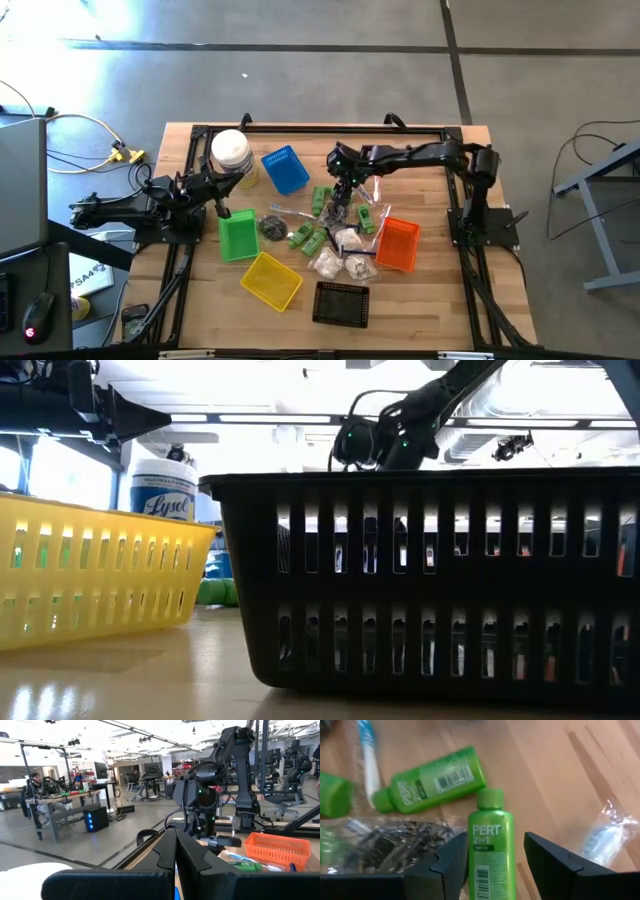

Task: Pick & Place Travel size toiletries
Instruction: Put the green shampoo into the blue bin

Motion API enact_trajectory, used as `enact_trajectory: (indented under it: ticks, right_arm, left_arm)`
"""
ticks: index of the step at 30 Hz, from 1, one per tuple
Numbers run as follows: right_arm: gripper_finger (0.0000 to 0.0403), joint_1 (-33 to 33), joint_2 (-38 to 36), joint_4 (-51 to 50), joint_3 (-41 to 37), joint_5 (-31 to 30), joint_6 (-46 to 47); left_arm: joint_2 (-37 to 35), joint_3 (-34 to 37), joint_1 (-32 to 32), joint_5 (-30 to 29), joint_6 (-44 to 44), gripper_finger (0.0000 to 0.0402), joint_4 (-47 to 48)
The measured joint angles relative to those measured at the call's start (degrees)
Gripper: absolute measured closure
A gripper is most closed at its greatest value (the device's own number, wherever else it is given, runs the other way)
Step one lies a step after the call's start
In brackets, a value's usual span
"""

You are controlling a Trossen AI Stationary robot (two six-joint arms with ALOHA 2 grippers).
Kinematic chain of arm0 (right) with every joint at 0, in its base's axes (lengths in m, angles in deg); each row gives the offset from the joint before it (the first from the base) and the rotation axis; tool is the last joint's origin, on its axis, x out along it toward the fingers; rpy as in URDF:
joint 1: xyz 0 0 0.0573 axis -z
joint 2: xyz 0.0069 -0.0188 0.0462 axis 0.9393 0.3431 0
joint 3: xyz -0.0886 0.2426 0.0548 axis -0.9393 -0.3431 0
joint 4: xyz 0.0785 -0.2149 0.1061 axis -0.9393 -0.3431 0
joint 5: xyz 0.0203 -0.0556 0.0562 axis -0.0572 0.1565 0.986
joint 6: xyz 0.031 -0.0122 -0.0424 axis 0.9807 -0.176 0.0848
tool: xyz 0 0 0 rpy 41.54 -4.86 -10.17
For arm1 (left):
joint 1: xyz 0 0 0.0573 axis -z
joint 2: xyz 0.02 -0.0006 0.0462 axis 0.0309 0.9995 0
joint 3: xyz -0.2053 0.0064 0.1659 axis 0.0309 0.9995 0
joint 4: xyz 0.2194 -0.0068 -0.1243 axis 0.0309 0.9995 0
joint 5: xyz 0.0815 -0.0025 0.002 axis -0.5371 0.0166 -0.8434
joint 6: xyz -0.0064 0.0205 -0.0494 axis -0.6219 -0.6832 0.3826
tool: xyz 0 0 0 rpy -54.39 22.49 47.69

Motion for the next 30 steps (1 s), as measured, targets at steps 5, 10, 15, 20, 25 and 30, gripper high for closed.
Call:
enact_trajectory:
  ticks: [5, 10, 15, 20, 25, 30]
  right_arm:
    - [0.0214, 0.0, 2.1, -1.1, 0.1, -0.4, 0.1]
    - [0.0214, 0.0, 3.7, -1.3, 0.1, 0.2, -0.6]
    - [0.0215, -0.1, 5.5, -1.3, 0.2, 0.2, -1.0]
    - [0.0216, -0.3, 6.9, -1.5, 0.3, 0.3, -1.6]
    - [0.0228, -1.2, 6.4, -0.5, 0.2, -1.4, -5.8]
    - [0.0268, -1.9, 5.5, 2.6, 0.0, -1.2, -7.0]
  left_arm:
    - [0.0, 0.0, 0.0, 0.0, 0.0, 0.0402, 0.0]
    - [0.0, 0.0, 0.0, 0.0, 0.0, 0.0402, 0.0]
    - [0.0, 0.0, 0.0, 0.2, 0.0, 0.0402, 0.0]
    - [0.0, 0.0, 0.0, 0.2, -0.6, 0.0402, 0.0]
    - [0.0, 0.0, 0.0, 0.2, -1.4, 0.0402, 0.0]
    - [0.0, 0.0, 0.0, 0.2, -1.5, 0.0402, 0.0]
